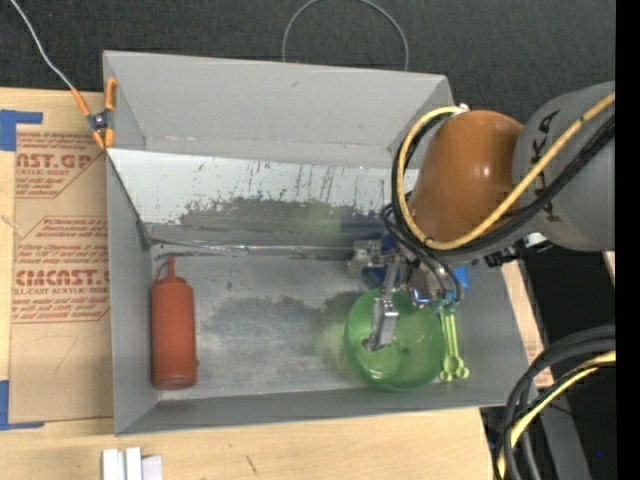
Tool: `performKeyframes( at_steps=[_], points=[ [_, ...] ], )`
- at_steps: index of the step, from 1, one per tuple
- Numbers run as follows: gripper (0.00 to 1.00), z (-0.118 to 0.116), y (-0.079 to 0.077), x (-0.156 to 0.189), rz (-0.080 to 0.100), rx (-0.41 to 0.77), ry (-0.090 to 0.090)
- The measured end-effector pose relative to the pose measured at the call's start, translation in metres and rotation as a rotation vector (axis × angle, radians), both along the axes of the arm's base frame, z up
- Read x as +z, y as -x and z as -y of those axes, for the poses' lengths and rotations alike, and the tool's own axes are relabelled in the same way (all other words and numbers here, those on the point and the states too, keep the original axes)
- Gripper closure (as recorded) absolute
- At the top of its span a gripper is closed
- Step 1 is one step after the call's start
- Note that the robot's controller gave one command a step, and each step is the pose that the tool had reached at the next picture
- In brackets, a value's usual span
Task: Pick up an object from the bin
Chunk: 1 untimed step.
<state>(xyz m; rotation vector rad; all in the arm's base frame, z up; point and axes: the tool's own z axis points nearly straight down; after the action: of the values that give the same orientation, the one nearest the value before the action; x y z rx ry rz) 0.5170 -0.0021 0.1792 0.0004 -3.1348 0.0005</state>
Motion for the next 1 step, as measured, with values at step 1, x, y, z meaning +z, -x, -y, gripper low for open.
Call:
performKeyframes(
  at_steps=[1],
  points=[
    [0.00,0.0000,-0.0016,0.0046,0.008,0.000,0.000]
  ],
)
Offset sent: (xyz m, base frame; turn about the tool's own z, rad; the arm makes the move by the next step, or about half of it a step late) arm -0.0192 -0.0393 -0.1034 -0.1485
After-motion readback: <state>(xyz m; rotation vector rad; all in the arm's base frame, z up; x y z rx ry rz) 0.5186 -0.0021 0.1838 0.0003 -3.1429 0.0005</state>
